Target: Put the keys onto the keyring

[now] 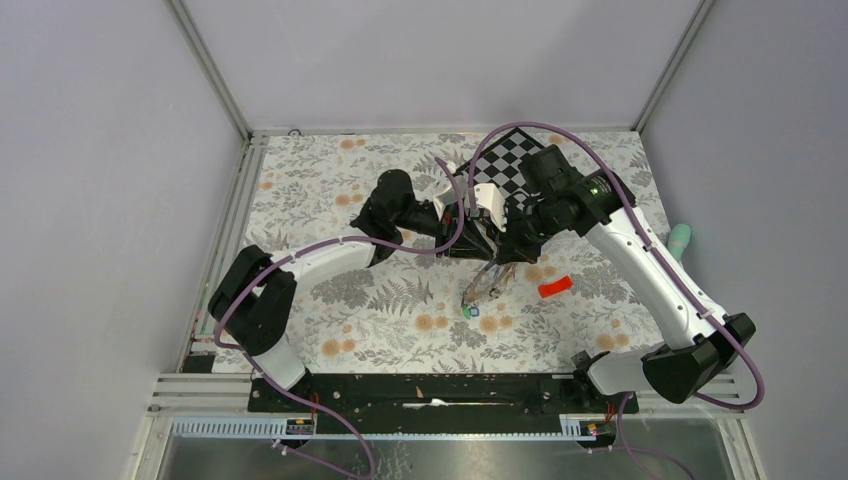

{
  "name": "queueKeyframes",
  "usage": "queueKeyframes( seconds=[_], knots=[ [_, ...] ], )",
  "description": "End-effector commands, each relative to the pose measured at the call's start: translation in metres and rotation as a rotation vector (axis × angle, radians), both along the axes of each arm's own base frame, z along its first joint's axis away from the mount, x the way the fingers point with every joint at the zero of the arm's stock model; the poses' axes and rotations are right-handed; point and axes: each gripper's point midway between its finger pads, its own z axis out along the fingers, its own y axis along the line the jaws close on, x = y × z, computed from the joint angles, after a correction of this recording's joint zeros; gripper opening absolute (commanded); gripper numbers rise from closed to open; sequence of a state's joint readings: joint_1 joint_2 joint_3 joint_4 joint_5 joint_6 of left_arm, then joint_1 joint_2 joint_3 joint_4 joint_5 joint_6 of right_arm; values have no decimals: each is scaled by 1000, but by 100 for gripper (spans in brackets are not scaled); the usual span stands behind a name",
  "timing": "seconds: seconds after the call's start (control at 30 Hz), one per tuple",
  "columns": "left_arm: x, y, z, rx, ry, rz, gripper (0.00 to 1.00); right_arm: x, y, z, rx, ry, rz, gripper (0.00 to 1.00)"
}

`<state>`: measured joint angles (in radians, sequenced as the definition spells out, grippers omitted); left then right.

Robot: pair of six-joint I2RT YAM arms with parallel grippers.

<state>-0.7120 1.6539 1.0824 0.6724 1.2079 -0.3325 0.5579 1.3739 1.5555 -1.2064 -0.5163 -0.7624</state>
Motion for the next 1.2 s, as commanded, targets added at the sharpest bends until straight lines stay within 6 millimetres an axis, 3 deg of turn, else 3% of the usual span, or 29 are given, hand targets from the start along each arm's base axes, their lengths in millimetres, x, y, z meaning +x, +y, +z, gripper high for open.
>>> queueKeyframes(
  seconds=[0.0, 0.3, 0.5, 0.6, 0.67, 0.77, 0.93, 1.03, 1.17],
  knots=[
    [-3, -4, 14, -29, -65, -18, 17, -2, 8, 15, 59, -38, 16, 0],
    [-4, -3, 15, -28, -70, -21, 14, -2, 8, 14, 59, -35, 14, 0],
    [-4, -4, 19, -36, -68, -20, 0, -3, 8, 12, 62, -33, 12, 0],
    [-5, -3, 23, -43, -58, -20, 0, -3, 8, 11, 67, -36, 6, 0],
    [-7, 0, 29, -68, -52, -23, 0, -1, 9, 12, 77, -50, -7, 6],
    [-13, 9, 45, -130, -41, -26, 0, 0, 10, 18, 113, -93, -27, 26],
    [-18, 19, 53, -154, -35, -13, 0, -1, 11, 30, 187, -135, -53, 40],
    [-22, 23, 53, -161, -36, -10, 0, -5, 12, 34, 248, -117, -50, 48],
    [-28, 28, 55, -170, -41, -15, 0, -11, 12, 36, 318, -91, -34, 50]
  ],
)
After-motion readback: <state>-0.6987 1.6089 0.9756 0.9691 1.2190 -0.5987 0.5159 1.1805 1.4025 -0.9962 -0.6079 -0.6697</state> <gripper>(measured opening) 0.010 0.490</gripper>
